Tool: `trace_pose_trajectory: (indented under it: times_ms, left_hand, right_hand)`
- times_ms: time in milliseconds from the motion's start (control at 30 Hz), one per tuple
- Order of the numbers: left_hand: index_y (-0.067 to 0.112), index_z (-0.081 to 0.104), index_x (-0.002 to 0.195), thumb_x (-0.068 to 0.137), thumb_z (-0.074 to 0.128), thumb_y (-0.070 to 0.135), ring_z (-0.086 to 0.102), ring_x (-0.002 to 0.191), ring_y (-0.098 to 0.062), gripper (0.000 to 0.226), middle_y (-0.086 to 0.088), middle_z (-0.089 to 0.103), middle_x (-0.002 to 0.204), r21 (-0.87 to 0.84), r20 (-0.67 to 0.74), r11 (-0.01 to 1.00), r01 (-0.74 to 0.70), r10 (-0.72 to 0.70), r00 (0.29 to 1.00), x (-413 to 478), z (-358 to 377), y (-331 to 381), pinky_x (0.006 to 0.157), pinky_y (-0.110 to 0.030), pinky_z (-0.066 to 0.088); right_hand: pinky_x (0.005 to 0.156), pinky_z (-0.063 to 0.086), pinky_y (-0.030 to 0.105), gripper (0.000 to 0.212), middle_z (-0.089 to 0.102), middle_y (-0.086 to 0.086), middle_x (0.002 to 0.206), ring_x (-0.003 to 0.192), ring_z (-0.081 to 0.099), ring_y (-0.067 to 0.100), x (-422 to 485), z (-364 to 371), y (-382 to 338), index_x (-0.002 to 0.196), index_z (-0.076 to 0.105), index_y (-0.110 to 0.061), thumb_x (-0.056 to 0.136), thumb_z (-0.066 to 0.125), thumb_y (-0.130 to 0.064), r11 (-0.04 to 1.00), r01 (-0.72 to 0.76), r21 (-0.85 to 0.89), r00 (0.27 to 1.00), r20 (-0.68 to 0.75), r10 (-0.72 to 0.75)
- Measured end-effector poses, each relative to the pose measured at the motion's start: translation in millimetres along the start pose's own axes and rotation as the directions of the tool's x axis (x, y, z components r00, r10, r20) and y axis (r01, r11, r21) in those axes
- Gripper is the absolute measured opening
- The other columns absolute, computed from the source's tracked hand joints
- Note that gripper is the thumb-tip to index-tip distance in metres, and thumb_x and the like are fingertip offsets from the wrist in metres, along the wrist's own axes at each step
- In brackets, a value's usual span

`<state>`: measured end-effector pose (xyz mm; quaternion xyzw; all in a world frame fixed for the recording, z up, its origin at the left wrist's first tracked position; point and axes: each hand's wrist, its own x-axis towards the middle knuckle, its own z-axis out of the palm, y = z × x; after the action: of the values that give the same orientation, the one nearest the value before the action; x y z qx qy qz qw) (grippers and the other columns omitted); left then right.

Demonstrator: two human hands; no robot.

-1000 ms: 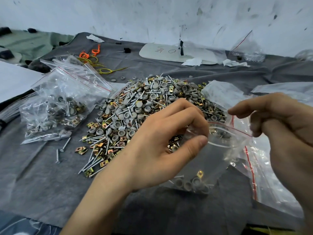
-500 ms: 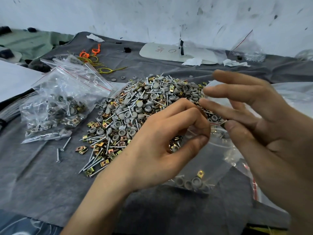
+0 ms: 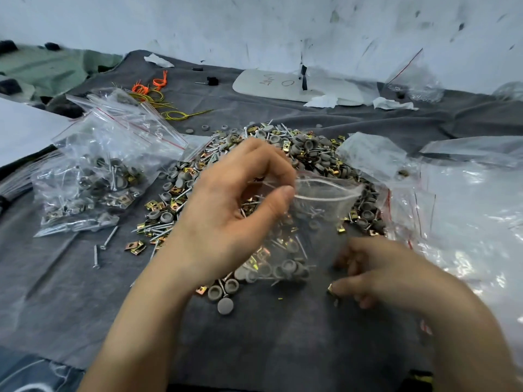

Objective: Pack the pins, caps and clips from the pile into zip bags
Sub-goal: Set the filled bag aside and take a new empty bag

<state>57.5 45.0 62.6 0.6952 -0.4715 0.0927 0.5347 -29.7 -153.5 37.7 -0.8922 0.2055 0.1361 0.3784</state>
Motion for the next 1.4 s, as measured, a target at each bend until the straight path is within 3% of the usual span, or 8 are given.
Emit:
trace_pose_trajectory:
  times_ms: [233,367,500,600,867,933,1100,1400]
  left_hand:
    - [0.012,0.056,0.085,0.089,0.054,0.019,0.057,0.095,-0.031,0.009,-0.009,0.058,0.096,0.005,-0.023,1.000,0.009,-0.008,1.000,-1,-3,-3,0.078,-0.053,0.048]
    - [0.015,0.057,0.085,0.089,0.054,0.018,0.060,0.095,-0.024,0.005,-0.005,0.059,0.098,0.023,-0.007,1.000,-0.009,0.009,1.000,-1,1,1,0.079,-0.045,0.051]
    - [0.006,0.061,0.088,0.091,0.056,0.010,0.060,0.093,-0.023,0.007,-0.006,0.059,0.100,0.041,0.057,0.996,-0.080,0.078,0.995,0,10,8,0.078,-0.035,0.051]
    - [0.000,0.063,0.087,0.090,0.060,0.001,0.060,0.093,-0.022,0.004,-0.008,0.059,0.099,0.070,0.077,0.991,-0.116,0.110,0.991,0,16,12,0.078,-0.031,0.050]
    - [0.000,0.062,0.087,0.089,0.059,-0.001,0.060,0.093,-0.022,0.004,-0.007,0.059,0.098,0.047,0.055,0.995,-0.084,0.082,0.995,0,16,12,0.078,-0.034,0.051]
    - [0.004,0.061,0.087,0.090,0.059,0.003,0.060,0.094,-0.022,0.004,-0.006,0.059,0.098,0.048,0.034,0.997,-0.068,0.066,0.997,0,13,9,0.078,-0.038,0.052]
    - [0.015,0.059,0.088,0.089,0.053,0.015,0.060,0.096,-0.021,0.006,-0.003,0.060,0.098,0.065,-0.019,0.997,-0.030,0.031,0.999,0,8,2,0.080,-0.045,0.051]
    - [0.016,0.057,0.085,0.089,0.053,0.018,0.060,0.096,-0.021,0.005,-0.001,0.060,0.099,0.057,-0.033,0.998,-0.021,0.023,0.999,-1,6,-3,0.078,-0.049,0.051]
  right_hand:
    - [0.050,0.044,0.019,0.025,0.059,-0.006,0.062,0.052,0.055,0.008,10,16,-14,0.065,0.056,-0.017,0.076,0.078,-0.013,0.943,0.067,-0.326,0.998,0.030,-0.060]
    - [0.057,0.051,0.023,0.024,0.062,-0.003,0.063,0.059,0.062,0.013,4,9,-13,0.069,0.057,-0.017,0.078,0.075,-0.004,0.982,0.147,-0.119,0.978,-0.129,-0.162]
    - [0.065,0.057,0.021,0.026,0.072,-0.006,0.072,0.066,0.071,0.010,-16,-17,-17,0.074,0.065,-0.023,0.076,0.075,0.001,0.762,0.595,0.254,0.666,-0.687,-0.291]
    - [0.077,0.054,0.019,0.026,0.072,-0.009,0.085,0.082,0.071,0.010,-31,-19,-28,0.083,0.062,-0.034,0.076,0.074,-0.012,0.566,0.813,0.139,0.452,-0.763,-0.462]
    - [0.080,0.050,0.016,0.017,0.071,-0.012,0.098,0.096,0.067,0.007,-24,-15,-28,0.095,0.068,-0.032,0.086,0.067,-0.018,0.629,0.776,-0.043,0.342,-0.809,-0.477]
    - [0.074,0.053,0.020,0.017,0.072,-0.009,0.087,0.084,0.068,0.007,-7,-17,-16,0.086,0.067,-0.031,0.085,0.067,-0.014,0.685,0.723,0.083,0.384,-0.874,-0.299]
    - [0.072,0.043,0.023,0.013,0.064,-0.005,0.078,0.079,0.062,0.017,49,13,14,0.090,0.069,-0.018,0.081,0.075,-0.012,0.978,0.167,0.122,0.813,-0.578,-0.067]
    - [0.051,0.038,0.004,0.026,0.060,-0.016,0.066,0.061,0.052,-0.005,50,16,9,0.069,0.060,-0.027,0.079,0.074,-0.008,0.960,0.278,0.033,0.705,-0.686,-0.181]
